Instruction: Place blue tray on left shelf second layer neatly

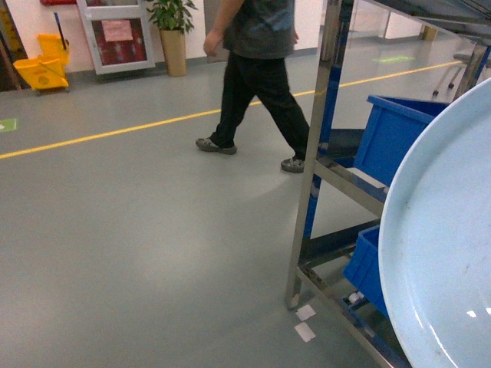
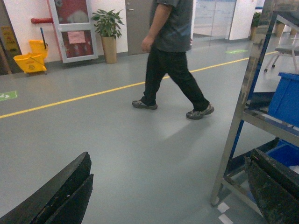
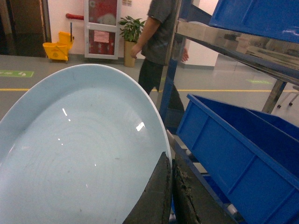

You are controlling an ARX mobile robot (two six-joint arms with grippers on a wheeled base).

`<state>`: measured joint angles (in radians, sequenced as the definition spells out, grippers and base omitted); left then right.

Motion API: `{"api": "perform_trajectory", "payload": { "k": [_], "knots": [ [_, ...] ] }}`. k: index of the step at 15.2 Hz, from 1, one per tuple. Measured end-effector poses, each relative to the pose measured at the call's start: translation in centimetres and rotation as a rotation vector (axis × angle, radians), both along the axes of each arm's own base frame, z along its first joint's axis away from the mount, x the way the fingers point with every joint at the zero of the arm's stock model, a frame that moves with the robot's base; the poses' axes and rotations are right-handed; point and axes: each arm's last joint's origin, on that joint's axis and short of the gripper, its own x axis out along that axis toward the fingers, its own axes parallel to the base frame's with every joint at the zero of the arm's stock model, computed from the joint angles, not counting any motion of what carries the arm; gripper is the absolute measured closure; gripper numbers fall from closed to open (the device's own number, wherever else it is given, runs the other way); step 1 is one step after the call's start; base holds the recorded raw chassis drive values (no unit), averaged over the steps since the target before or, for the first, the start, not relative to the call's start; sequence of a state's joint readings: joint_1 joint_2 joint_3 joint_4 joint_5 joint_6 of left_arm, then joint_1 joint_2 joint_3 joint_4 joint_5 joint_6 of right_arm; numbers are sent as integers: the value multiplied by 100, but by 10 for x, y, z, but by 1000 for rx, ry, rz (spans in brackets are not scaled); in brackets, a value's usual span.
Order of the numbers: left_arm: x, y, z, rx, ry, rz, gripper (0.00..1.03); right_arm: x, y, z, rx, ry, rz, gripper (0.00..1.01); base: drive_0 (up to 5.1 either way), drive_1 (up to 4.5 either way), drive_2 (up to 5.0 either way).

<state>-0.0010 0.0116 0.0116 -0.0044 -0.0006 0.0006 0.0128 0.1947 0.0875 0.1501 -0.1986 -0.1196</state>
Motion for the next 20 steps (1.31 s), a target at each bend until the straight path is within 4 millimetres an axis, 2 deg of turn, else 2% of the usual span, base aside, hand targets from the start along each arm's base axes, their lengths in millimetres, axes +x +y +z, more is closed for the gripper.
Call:
{"api": "perform_trajectory", "payload": {
  "k": [20],
  "knots": [
    [0, 0, 0, 0, 0, 1, 5, 0, 0, 0, 0, 0, 0, 99, -163, -163, -163]
  ]
}}
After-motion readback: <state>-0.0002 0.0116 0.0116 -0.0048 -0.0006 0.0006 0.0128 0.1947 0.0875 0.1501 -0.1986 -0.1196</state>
